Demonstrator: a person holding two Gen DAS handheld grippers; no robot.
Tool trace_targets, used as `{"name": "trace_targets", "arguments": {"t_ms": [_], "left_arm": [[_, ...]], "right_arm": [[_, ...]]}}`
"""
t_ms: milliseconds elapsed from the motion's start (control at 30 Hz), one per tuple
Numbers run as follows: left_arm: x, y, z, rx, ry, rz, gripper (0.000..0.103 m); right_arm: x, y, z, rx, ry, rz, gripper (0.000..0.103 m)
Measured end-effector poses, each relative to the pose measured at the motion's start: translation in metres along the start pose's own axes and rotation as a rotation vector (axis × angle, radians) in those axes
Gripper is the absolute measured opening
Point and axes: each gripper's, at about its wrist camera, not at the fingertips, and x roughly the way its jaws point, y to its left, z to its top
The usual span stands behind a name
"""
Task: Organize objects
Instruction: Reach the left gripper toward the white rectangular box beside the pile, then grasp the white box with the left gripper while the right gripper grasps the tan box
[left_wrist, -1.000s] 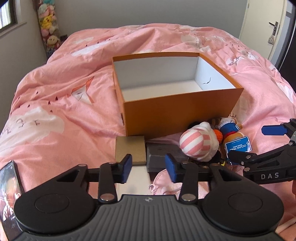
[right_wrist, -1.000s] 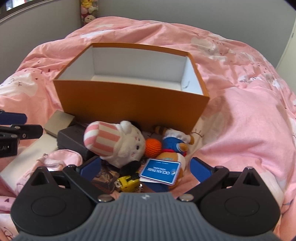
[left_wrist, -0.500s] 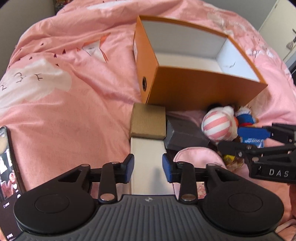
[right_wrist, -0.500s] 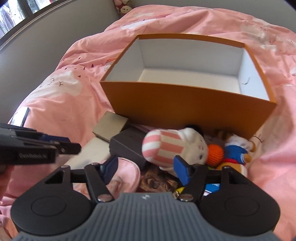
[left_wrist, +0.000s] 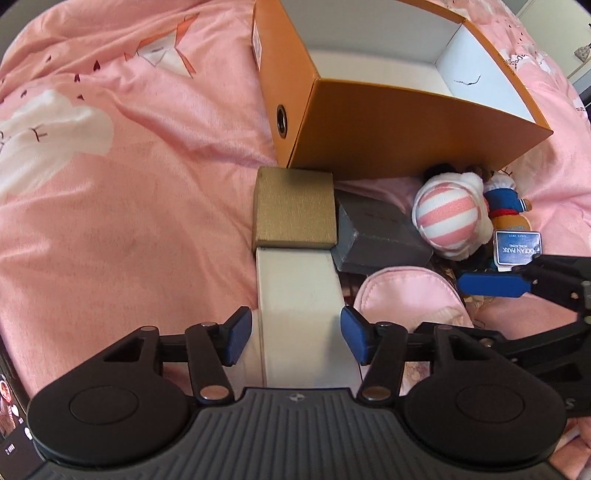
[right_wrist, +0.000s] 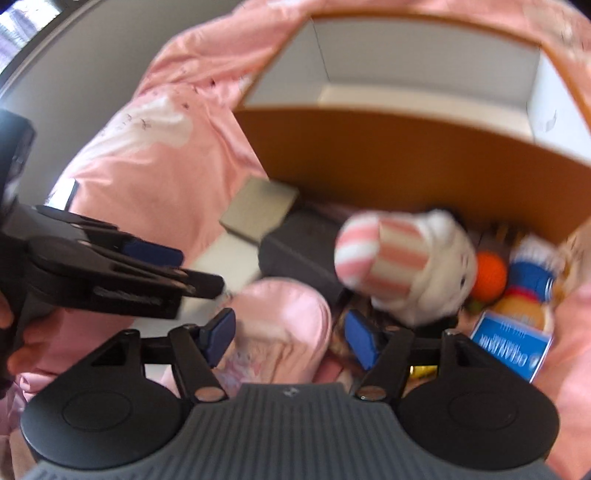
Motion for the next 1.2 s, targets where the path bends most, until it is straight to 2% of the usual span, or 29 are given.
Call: {"name": "trace_targets", "arguments": {"t_ms": [33,67,100,133,200,267,367,433,600,700,800,833,900,1100,1200], "left_arm": [[0.001,0.001,0.000,-0.005,0.010,-0.008,0.066],[0.002,0.001,0.000,-0.011,0.016,-0.014,0.066],[0.003,0.002,0.001,-0.019,0.021,-0.016,0.067],[0.003,0.002,0.002,-0.025,0.023,-0.017,0.067],[0.004,0.002,0.002,-0.027,0.028,-0.016,0.067],[0.006,-0.001,0.003,-0.018,0.031,-0.015,0.069],[0.006,-0.002,0.004,-0.013,0.037,-0.025,0.072],[0.008,-0.003,0.005,-0.012,0.054,-0.041,0.079],[0.013,-0.016,0.007,0.064,0.087,-0.001,0.082],[0.023,-0.024,0.007,0.117,0.121,0.031,0.083],[0.035,-0.032,0.004,0.177,0.165,0.071,0.080],[0.036,-0.035,0.003,0.199,0.165,0.089,0.076],[0.036,-0.037,0.001,0.223,0.159,0.099,0.076],[0.019,-0.028,-0.002,0.198,0.104,0.069,0.073],[0.001,-0.019,-0.004,0.164,0.052,0.052,0.072]], "right_arm": [[0.003,-0.004,-0.001,0.023,0.017,0.012,0.068],[0.007,-0.009,-0.004,0.051,0.036,0.039,0.064],[0.011,-0.013,-0.005,0.080,0.056,0.072,0.052],[0.014,-0.016,-0.008,0.107,0.069,0.103,0.052],[0.013,-0.018,-0.010,0.124,0.061,0.108,0.046],[0.008,-0.018,-0.012,0.120,0.044,0.107,0.034],[-0.001,-0.016,-0.014,0.088,0.028,0.083,0.029],[-0.006,-0.016,-0.016,0.074,0.021,0.061,0.028],[-0.016,-0.024,-0.015,0.071,0.013,0.026,0.027],[-0.018,-0.025,-0.016,0.053,0.005,-0.024,0.028],[-0.015,-0.028,-0.015,0.064,0.014,-0.015,0.033],[-0.015,-0.028,-0.015,0.064,0.013,-0.017,0.035],[-0.016,-0.026,-0.014,0.052,0.008,-0.021,0.040],[-0.030,-0.009,-0.004,-0.036,-0.025,-0.012,0.042],[-0.038,-0.002,0.009,-0.066,-0.064,0.008,0.050]]}}
